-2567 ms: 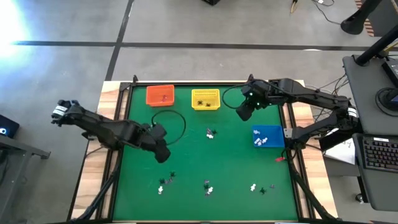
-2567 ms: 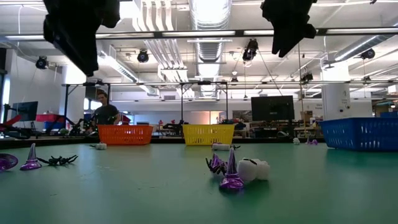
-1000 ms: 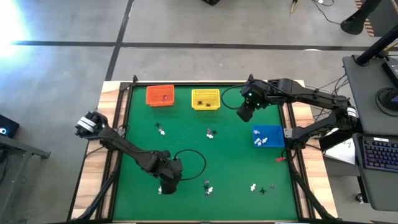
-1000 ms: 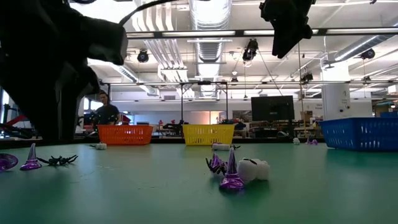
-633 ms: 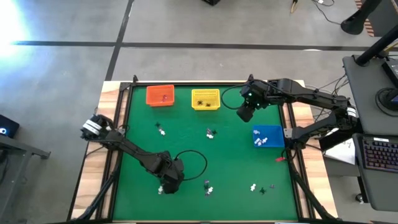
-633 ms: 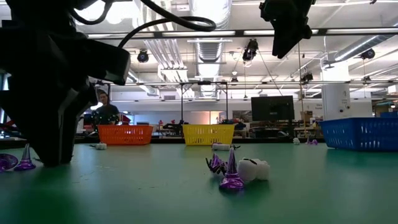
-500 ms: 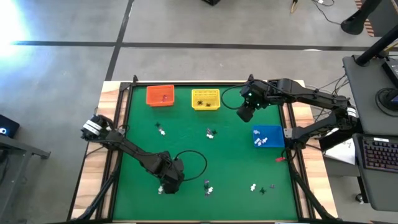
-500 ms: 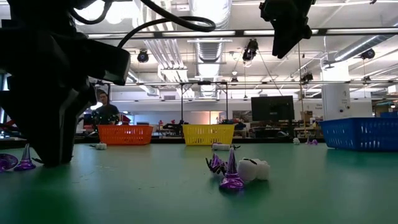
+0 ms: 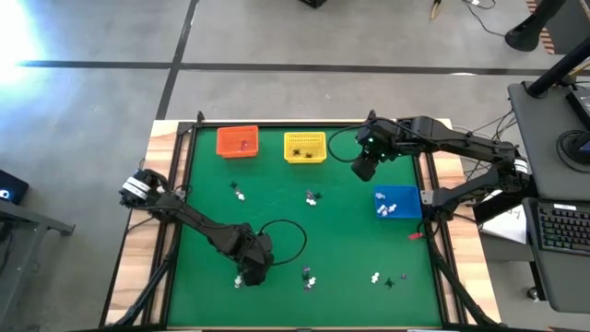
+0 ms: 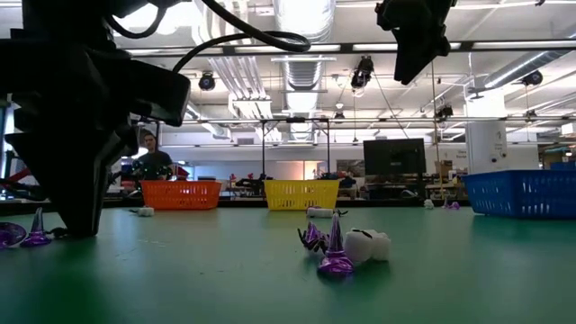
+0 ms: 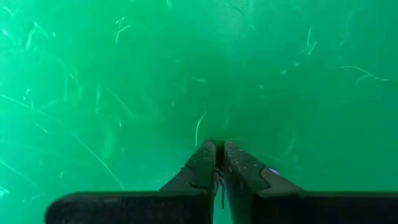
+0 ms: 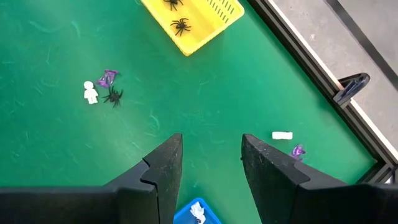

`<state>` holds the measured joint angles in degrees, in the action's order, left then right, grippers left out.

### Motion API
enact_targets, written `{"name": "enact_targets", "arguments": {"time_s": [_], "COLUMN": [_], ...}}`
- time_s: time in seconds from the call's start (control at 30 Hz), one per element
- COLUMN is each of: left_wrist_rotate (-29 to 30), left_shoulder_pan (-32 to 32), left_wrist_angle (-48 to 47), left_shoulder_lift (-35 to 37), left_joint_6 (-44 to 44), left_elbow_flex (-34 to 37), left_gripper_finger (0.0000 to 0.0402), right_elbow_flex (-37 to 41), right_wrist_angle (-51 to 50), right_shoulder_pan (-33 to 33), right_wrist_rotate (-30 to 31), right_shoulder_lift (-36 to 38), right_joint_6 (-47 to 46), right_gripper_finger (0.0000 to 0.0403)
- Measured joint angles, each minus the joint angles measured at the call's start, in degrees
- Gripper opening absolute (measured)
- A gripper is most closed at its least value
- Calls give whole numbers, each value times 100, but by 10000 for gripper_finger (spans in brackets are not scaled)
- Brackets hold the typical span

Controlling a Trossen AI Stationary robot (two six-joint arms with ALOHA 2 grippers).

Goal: Sort Halloween decoration
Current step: Put the black spider toy into the yellow basket

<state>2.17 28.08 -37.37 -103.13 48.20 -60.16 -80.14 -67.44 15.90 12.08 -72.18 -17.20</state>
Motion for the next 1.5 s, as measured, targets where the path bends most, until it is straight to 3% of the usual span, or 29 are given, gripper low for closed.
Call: {"name": "enact_targets", "arguments": {"time_s": [0.5, 0.9, 1.5], "left_wrist_rotate": [-137, -104, 939], "left_shoulder_pan": [-189, -217, -1027], "left_wrist_angle": [-12, -13, -137], "left_shoulder_lift": [707, 791, 1392], "left_joint_6": [209, 191, -169], "left_elbow_flex": [11, 7, -2], "left_gripper_finger": [1, 0, 0], "right_elbow_flex": [0, 0, 0], "right_wrist_angle": [0, -2, -7], "right_shoulder_pan": [0, 0, 0], "right_wrist_rotate": [2, 4, 3], "right_shoulder_lift": [0, 0, 0], "right_joint_6": [156, 202, 245], "right_gripper_finger": [157, 157, 157]}}
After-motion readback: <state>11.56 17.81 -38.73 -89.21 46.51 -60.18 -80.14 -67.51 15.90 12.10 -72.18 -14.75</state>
